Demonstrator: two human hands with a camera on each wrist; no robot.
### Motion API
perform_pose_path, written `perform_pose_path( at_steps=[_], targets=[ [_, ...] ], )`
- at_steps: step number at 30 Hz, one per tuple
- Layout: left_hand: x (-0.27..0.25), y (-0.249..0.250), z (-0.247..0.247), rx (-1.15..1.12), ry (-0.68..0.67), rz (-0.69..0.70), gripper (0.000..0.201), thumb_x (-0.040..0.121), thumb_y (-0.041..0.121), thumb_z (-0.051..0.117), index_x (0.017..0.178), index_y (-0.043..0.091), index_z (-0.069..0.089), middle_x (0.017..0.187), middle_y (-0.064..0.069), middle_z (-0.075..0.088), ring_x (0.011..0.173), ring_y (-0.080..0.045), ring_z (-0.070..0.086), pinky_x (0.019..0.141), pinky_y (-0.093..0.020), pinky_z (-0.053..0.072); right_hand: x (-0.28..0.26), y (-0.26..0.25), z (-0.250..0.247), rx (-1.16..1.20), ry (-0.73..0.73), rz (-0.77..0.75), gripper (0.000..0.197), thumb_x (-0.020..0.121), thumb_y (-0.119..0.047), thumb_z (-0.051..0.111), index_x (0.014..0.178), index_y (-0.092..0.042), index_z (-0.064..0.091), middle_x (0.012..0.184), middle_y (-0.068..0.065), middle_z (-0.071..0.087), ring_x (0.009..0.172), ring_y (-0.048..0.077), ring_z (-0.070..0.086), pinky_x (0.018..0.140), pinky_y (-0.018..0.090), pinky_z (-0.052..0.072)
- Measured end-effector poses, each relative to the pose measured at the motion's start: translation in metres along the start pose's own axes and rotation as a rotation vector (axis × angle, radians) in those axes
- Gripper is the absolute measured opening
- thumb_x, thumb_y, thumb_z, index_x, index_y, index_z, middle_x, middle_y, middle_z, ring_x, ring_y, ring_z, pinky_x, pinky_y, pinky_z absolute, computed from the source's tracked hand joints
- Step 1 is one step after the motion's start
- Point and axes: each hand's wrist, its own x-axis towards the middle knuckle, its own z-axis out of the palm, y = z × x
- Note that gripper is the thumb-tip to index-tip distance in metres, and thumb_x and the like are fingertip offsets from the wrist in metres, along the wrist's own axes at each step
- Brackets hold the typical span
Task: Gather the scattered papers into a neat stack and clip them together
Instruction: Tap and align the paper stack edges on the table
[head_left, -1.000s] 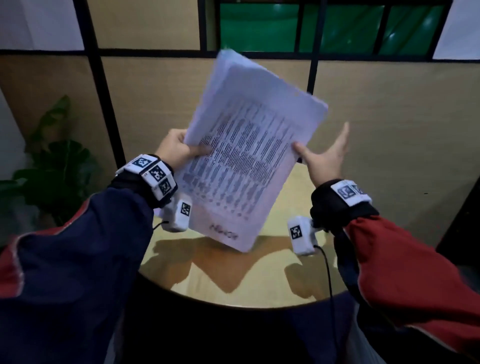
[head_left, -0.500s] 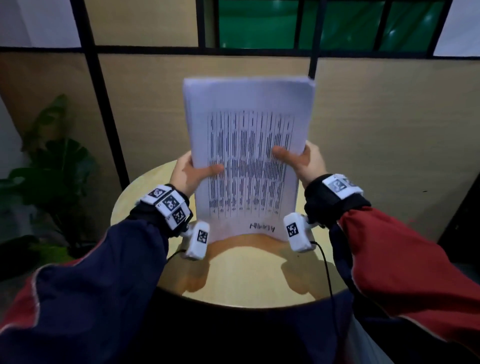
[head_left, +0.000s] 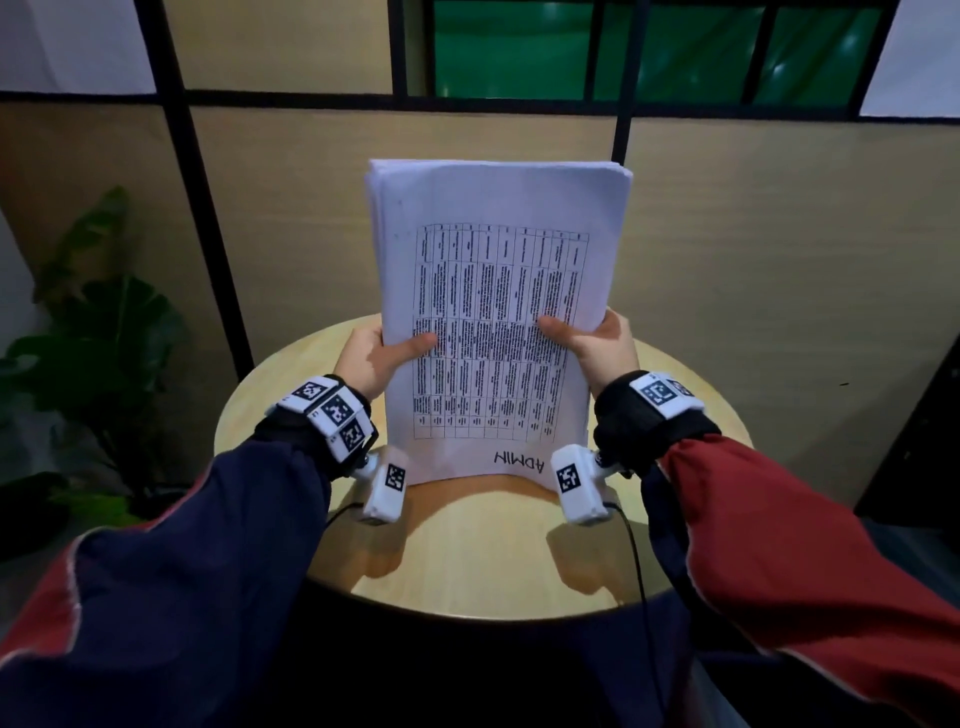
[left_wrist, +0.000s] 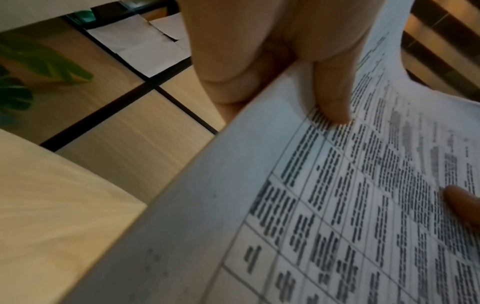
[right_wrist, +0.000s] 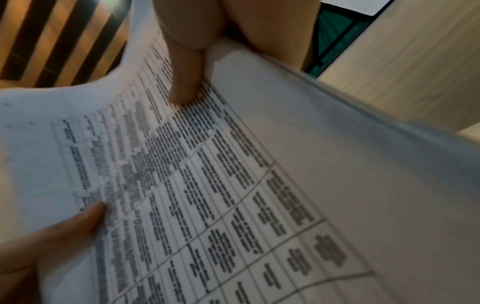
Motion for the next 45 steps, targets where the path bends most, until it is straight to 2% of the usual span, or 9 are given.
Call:
perform_pose_path(
  at_steps=[8, 12, 15, 21, 26, 31, 36, 39, 45],
  targets=[
    [0.012, 0.073, -0.020, 0.494, 0.361, 0.514, 0.119, 0.056, 0.032, 0.085, 0.147, 0.028, 0.008, 0.157, -0.007, 0.007, 0.145, -0.021, 0.011, 0.115, -0.041, 0.012, 0.021, -0.033, -0.002, -0.493, -0.038, -0.249, 0.017, 0.074, -0.013, 0.076, 0.080, -0.023, 0.064, 0.072, 0.002, 0.059, 0.067, 0.013, 0.050, 0.063, 0.028, 0.043],
    [0.010, 0.082, -0.012, 0.500, -0.056, 0.451, 0.050, 0.064, 0.006, 0.080, 0.107, 0.025, 0.064, 0.105, -0.005, 0.066, 0.095, -0.004, 0.060, 0.088, -0.037, 0.049, 0.015, -0.036, 0.007, -0.776, -0.192, -0.389, 0.008, 0.078, -0.018, 0.073, 0.076, -0.018, 0.065, 0.058, -0.007, 0.050, 0.063, 0.014, 0.047, 0.053, 0.022, 0.034],
    [0.012, 0.065, -0.013, 0.319, -0.047, 0.376, 0.034, 0.067, -0.004, 0.075, 0.053, 0.026, 0.067, 0.050, 0.017, 0.061, 0.050, 0.009, 0.050, 0.057, -0.016, 0.044, 0.015, -0.024, 0.005, -0.824, -0.006, -0.559, 0.019, 0.075, -0.024, 0.074, 0.077, -0.008, 0.064, 0.065, 0.005, 0.057, 0.066, 0.025, 0.053, 0.061, 0.035, 0.042],
    [0.008, 0.029, -0.047, -0.007, 0.104, 0.175, 0.026, 0.058, 0.009, 0.081, 0.081, 0.011, 0.067, 0.076, 0.008, 0.071, 0.081, -0.018, 0.062, 0.083, -0.034, 0.051, 0.012, 0.007, -0.035, -0.458, 0.508, -0.231, 0.101, 0.064, -0.030, 0.083, 0.144, -0.020, 0.023, 0.144, 0.015, 0.031, 0.133, 0.026, 0.034, 0.109, 0.039, 0.031],
    [0.004, 0.011, -0.047, -0.004, 0.131, 0.102, 0.026, 0.065, 0.011, 0.078, 0.089, 0.009, 0.067, 0.098, -0.008, 0.071, 0.082, -0.015, 0.068, 0.084, -0.035, 0.054, 0.014, 0.015, -0.050, -0.108, 0.174, 0.091, 0.035, 0.064, -0.018, 0.081, 0.093, -0.020, 0.061, 0.097, 0.008, 0.068, 0.086, 0.022, 0.066, 0.088, 0.045, 0.053],
    [0.006, 0.009, -0.031, -0.018, 0.318, 0.208, 0.013, 0.074, 0.007, 0.073, 0.083, 0.013, 0.064, 0.054, 0.026, 0.066, 0.053, 0.010, 0.061, 0.059, -0.017, 0.053, 0.021, 0.003, -0.036, 0.001, 0.243, -0.089, 0.019, 0.079, -0.003, 0.070, 0.080, -0.020, 0.062, 0.072, -0.012, 0.071, 0.064, 0.002, 0.065, 0.073, 0.031, 0.057],
    [-0.001, -0.007, -0.029, 0.026, 0.247, 0.190, 0.023, 0.072, 0.006, 0.074, 0.078, 0.025, 0.061, 0.058, 0.028, 0.067, 0.065, 0.005, 0.065, 0.058, -0.012, 0.052, 0.014, 0.016, -0.037, -0.037, 0.217, -0.052, 0.022, 0.080, -0.006, 0.070, 0.078, -0.025, 0.059, 0.079, -0.006, 0.065, 0.070, 0.009, 0.063, 0.076, 0.033, 0.053],
    [-0.005, -0.033, -0.033, 0.064, 0.151, 0.032, 0.030, 0.068, 0.000, 0.075, 0.086, 0.022, 0.063, 0.080, 0.012, 0.071, 0.090, -0.021, 0.065, 0.081, -0.034, 0.055, 0.005, 0.039, -0.043, -0.120, 0.114, 0.059, 0.011, 0.083, -0.013, 0.068, 0.080, -0.020, 0.060, 0.081, -0.001, 0.064, 0.072, 0.015, 0.060, 0.074, 0.034, 0.050],
    [0.005, -0.011, -0.035, 0.204, 0.430, 0.144, 0.087, 0.067, 0.022, 0.080, 0.139, 0.013, 0.031, 0.142, -0.010, 0.039, 0.132, -0.020, 0.038, 0.108, -0.026, 0.029, 0.015, 0.029, -0.040, -0.149, 0.218, -0.003, 0.008, 0.087, -0.008, 0.060, 0.082, -0.013, 0.058, 0.074, -0.003, 0.061, 0.059, 0.002, 0.056, 0.060, 0.023, 0.046]
  ],
)
